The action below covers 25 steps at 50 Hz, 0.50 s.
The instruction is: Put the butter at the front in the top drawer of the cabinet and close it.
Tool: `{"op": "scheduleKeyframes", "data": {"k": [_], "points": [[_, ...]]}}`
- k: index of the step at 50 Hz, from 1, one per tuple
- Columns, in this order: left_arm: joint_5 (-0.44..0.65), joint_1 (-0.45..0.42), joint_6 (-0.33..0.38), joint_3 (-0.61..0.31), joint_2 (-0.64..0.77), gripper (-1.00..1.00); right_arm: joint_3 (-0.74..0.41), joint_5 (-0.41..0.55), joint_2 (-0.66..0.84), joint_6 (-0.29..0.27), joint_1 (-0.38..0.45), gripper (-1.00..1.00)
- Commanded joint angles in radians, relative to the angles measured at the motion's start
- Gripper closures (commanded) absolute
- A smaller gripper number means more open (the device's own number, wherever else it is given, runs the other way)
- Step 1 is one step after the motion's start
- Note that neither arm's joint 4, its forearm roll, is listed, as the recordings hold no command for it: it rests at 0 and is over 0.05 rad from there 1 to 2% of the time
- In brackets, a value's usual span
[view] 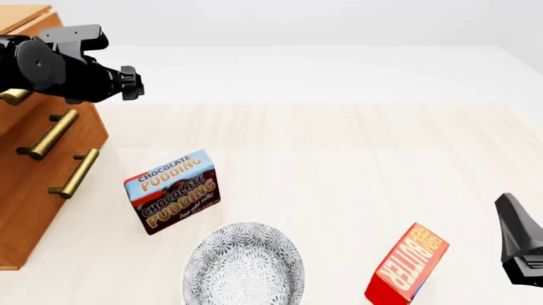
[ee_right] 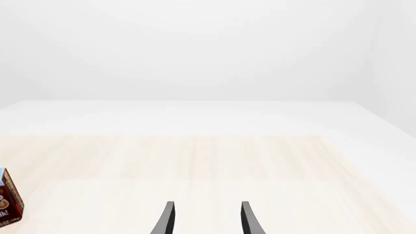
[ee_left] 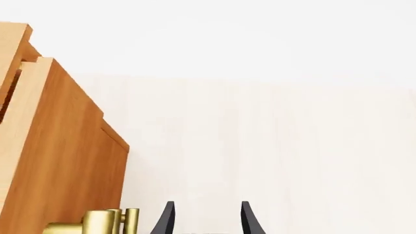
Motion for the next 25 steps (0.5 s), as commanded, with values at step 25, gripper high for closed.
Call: {"op": "scheduleKeyframes", "data": {"k": [25], "points": [[0.025, 0.107, 0.002, 0.044, -0.078, -1.0, 0.001, -0.001, 0.0, 0.001, 0.0, -1.0]]}}
